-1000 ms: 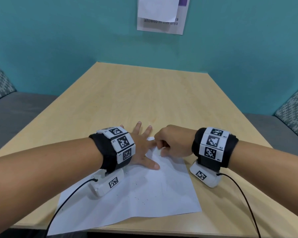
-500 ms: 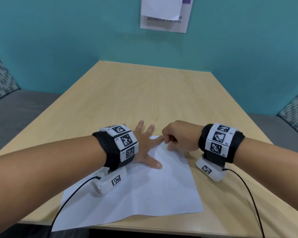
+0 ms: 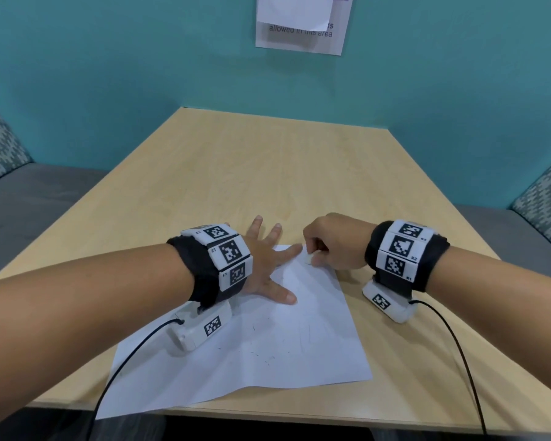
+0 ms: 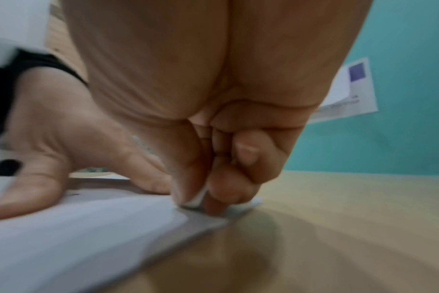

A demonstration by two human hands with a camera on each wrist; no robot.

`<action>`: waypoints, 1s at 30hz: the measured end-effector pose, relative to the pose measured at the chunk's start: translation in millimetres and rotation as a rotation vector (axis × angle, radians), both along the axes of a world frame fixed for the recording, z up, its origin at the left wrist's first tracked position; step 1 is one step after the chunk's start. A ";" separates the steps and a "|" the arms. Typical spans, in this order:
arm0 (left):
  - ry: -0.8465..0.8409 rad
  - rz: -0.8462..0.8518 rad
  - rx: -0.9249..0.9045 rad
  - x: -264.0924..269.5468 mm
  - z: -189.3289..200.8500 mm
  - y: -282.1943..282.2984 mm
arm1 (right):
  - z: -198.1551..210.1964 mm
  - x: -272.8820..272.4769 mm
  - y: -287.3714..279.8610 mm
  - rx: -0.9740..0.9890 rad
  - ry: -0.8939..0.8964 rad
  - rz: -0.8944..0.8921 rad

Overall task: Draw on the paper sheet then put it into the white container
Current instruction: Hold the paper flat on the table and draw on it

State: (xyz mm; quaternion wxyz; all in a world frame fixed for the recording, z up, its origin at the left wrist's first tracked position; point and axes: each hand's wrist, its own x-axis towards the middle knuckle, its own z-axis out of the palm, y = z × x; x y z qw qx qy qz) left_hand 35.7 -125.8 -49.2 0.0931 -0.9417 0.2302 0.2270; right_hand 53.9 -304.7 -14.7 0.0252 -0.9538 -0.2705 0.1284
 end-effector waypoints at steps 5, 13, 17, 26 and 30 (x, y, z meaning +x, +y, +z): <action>-0.015 -0.028 -0.012 1.1 -0.6 1.9 | -8.7 -22.9 9.5 0.019 0.054 0.076; -0.058 -0.047 0.000 -18.0 -4.2 13.7 | -8.3 -21.0 10.1 0.003 -0.003 0.040; -0.041 -0.055 -0.030 -20.0 -4.9 18.1 | -8.3 -31.7 14.9 0.034 0.020 0.089; -0.059 -0.053 -0.032 -19.3 -7.1 18.0 | -4.9 -21.0 20.8 0.042 -0.026 0.098; -0.045 -0.054 -0.033 -20.0 -6.5 18.8 | -11.7 -42.6 30.6 0.002 0.078 0.233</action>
